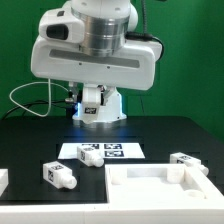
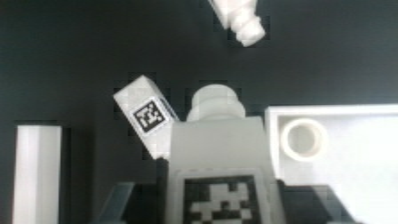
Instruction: Assemble one leg
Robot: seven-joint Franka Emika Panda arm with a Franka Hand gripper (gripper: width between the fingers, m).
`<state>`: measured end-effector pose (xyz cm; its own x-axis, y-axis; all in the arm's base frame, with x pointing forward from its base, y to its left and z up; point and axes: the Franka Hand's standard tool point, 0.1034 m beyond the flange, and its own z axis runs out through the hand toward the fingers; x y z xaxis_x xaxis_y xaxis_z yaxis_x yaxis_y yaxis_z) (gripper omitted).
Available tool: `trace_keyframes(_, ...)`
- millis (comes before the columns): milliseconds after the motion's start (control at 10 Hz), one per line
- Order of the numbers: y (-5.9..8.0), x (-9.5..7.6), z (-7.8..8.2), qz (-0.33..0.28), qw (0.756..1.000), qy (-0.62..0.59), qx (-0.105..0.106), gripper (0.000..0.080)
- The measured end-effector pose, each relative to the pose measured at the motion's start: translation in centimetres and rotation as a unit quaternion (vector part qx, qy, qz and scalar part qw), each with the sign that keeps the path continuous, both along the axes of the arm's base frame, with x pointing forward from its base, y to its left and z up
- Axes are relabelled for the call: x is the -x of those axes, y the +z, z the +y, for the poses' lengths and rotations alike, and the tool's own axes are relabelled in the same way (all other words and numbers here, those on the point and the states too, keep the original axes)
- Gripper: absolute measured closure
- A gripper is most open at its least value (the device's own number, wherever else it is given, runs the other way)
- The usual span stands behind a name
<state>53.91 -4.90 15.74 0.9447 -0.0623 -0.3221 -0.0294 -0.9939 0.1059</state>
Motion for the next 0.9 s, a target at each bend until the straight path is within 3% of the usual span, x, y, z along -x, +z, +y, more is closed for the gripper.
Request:
trace_keyframes(200,-1.8,-1.8,4.2,-0.109,0.994,-0.033,-0.006,0.0515)
trace_keyframes(300,-1.9,-3.1,6.7,-0.139,0.989,-0.059,-0.002,0.0515)
trace_keyframes(400,-1.0,-5.8,9.5,-0.181,0.980,-0.079,-0.004,0.0515)
trace_keyframes(500,0.1,-7.6,10.7,-0.207,0.975,-0.075,-0.008,0.0515)
trace_keyframes(600,0.1,-8.3,11.0,-0.257,0.964,-0.070,-0.017,0.0515)
trace_keyframes(700,-0.5,-7.6,11.1,-0.267,0.961,-0.067,-0.019,0.0515)
trace_keyframes(900,-0.7,-8.0,11.7,-0.307,0.950,-0.060,-0.027,0.0515)
